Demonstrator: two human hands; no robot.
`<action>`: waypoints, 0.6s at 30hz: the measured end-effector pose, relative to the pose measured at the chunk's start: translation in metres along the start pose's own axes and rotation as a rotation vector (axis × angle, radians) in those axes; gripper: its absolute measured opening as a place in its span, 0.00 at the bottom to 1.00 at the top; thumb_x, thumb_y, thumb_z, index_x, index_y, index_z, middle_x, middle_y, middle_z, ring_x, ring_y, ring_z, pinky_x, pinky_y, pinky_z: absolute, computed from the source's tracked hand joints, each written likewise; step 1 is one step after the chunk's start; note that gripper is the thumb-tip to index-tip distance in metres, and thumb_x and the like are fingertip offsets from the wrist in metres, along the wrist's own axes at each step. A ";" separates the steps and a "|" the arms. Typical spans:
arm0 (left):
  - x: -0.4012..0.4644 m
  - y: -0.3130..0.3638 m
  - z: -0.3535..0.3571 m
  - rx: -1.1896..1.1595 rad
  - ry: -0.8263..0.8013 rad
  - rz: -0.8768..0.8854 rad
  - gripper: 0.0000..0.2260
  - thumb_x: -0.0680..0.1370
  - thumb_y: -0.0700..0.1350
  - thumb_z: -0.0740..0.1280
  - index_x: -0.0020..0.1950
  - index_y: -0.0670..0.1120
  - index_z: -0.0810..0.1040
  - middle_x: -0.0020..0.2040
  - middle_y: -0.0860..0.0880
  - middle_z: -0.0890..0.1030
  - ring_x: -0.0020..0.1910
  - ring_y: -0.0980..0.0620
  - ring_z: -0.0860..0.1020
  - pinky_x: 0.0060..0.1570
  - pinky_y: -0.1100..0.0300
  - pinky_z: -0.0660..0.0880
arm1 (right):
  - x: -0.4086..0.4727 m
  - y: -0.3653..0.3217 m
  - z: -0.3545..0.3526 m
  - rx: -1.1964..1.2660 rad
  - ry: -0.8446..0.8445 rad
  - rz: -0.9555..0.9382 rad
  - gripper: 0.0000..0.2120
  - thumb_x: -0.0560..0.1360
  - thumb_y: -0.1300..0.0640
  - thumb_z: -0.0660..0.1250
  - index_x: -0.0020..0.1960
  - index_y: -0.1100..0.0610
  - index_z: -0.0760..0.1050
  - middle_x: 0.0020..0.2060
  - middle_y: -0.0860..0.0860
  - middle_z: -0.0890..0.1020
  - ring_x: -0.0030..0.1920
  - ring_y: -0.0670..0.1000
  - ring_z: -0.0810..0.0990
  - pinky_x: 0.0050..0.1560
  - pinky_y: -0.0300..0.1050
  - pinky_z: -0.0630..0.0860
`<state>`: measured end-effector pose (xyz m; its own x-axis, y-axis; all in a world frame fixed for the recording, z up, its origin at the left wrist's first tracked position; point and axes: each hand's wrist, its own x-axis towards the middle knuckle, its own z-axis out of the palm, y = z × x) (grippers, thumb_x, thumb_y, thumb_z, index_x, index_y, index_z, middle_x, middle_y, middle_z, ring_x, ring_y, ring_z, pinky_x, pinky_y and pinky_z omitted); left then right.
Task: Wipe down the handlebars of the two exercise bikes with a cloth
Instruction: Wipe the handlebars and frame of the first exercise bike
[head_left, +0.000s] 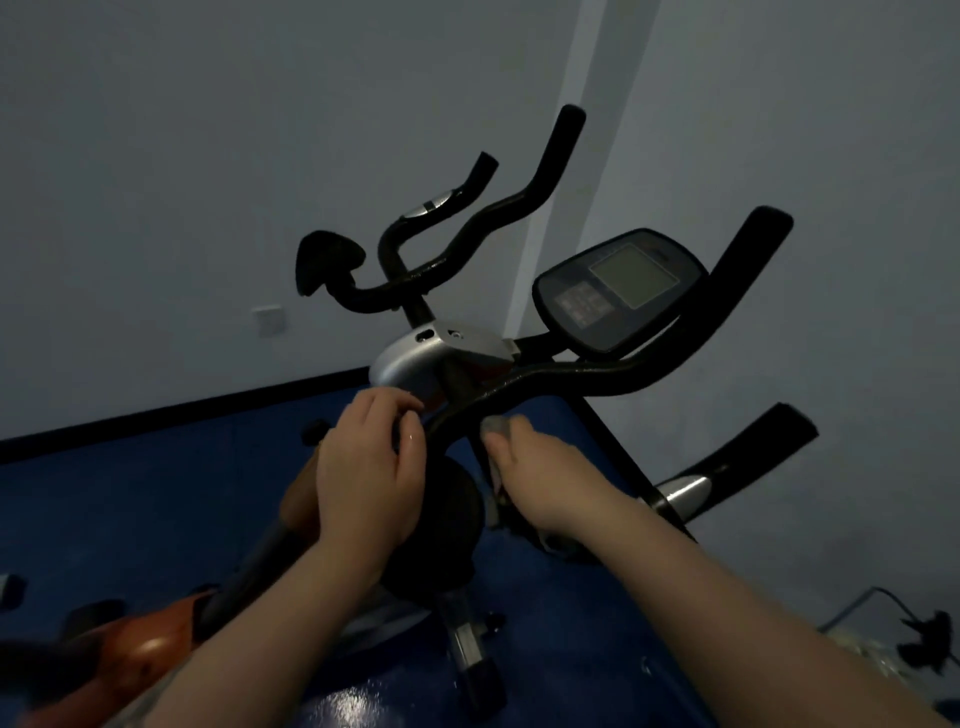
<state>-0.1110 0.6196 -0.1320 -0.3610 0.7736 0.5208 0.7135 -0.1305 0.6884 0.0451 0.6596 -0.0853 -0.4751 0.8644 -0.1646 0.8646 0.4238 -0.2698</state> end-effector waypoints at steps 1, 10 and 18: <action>-0.001 0.000 0.000 0.006 0.005 -0.004 0.10 0.77 0.49 0.55 0.47 0.50 0.75 0.46 0.57 0.74 0.40 0.56 0.73 0.39 0.56 0.71 | -0.009 -0.001 0.002 -0.040 0.069 0.032 0.16 0.83 0.50 0.48 0.63 0.60 0.65 0.52 0.59 0.78 0.48 0.58 0.78 0.39 0.49 0.72; -0.001 0.007 -0.004 0.122 -0.031 0.058 0.09 0.77 0.48 0.57 0.48 0.49 0.76 0.46 0.53 0.78 0.44 0.53 0.75 0.46 0.57 0.68 | -0.077 0.054 -0.005 -0.338 0.645 -0.137 0.16 0.77 0.45 0.57 0.37 0.52 0.75 0.31 0.49 0.74 0.34 0.53 0.74 0.40 0.49 0.69; 0.012 0.048 0.015 0.127 -0.199 0.345 0.07 0.73 0.47 0.63 0.48 0.50 0.79 0.49 0.53 0.80 0.47 0.53 0.77 0.45 0.56 0.73 | -0.082 0.082 0.020 -0.343 0.845 -0.364 0.13 0.78 0.47 0.62 0.46 0.54 0.80 0.42 0.51 0.81 0.43 0.54 0.78 0.58 0.50 0.70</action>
<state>-0.0717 0.6316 -0.1006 0.0265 0.8042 0.5938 0.8453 -0.3351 0.4161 0.1516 0.6186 -0.1128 -0.5646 0.5176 0.6430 0.7523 0.6432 0.1428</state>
